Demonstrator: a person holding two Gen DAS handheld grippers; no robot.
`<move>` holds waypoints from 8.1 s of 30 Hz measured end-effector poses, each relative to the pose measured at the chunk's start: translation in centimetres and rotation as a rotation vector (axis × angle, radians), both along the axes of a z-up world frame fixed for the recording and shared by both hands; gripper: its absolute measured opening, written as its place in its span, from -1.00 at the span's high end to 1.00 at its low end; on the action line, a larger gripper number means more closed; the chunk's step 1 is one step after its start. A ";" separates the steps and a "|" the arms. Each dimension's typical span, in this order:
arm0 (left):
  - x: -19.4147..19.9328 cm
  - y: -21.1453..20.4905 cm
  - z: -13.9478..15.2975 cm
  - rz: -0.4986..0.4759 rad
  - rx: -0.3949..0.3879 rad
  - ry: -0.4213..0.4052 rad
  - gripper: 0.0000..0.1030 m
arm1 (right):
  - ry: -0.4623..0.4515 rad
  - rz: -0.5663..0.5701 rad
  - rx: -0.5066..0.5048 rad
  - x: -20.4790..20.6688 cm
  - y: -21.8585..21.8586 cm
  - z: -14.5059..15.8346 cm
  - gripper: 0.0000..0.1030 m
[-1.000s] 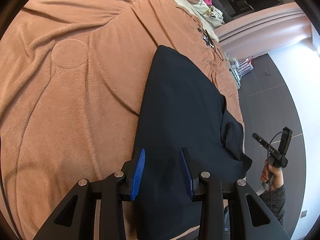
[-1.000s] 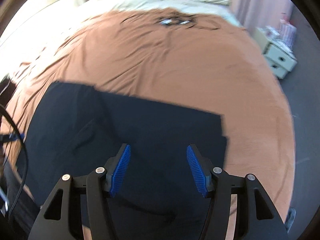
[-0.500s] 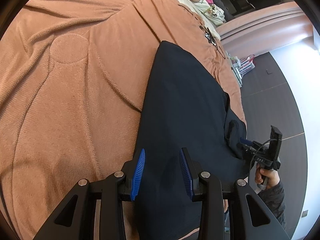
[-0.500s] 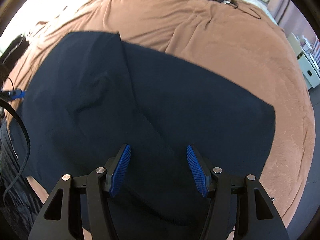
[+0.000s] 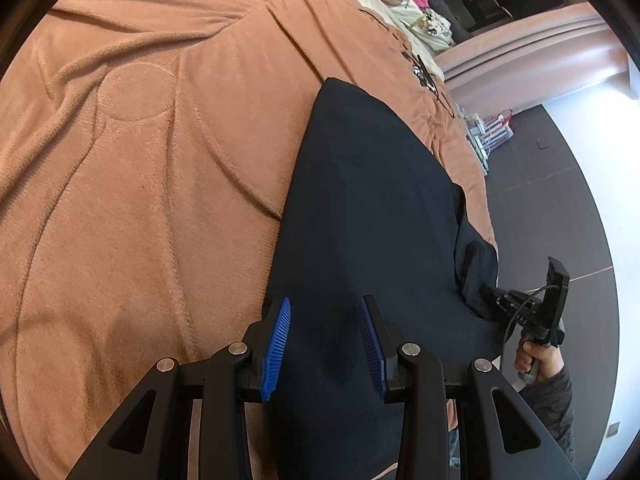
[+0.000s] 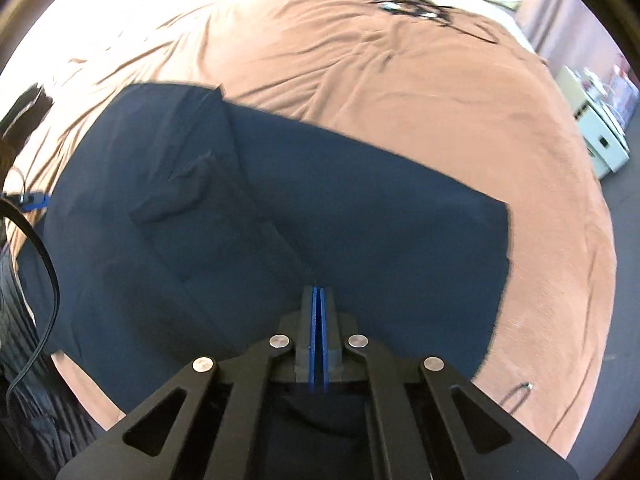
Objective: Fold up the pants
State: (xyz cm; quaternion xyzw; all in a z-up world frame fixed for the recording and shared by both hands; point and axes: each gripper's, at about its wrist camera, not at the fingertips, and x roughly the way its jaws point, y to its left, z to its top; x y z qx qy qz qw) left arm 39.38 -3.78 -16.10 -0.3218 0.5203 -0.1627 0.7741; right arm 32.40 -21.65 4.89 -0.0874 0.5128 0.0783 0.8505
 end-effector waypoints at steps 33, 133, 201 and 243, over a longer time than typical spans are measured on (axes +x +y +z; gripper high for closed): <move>0.5 0.5 1.1 0.005 0.023 -0.011 0.27 | -0.133 -0.403 0.271 -4.4 -7.6 0.3 0.73; 4.6 -2.4 0.6 -0.116 -0.032 -0.003 0.90 | -0.049 -0.586 0.270 -6.5 -11.1 -3.0 0.04; -3.3 21.3 -0.3 0.142 0.040 0.070 0.26 | 0.000 -0.216 0.494 0.3 7.8 -9.1 0.47; -13.3 21.8 -2.0 0.497 -0.172 -0.053 0.77 | -0.156 -0.280 0.409 -3.8 7.8 -4.1 0.47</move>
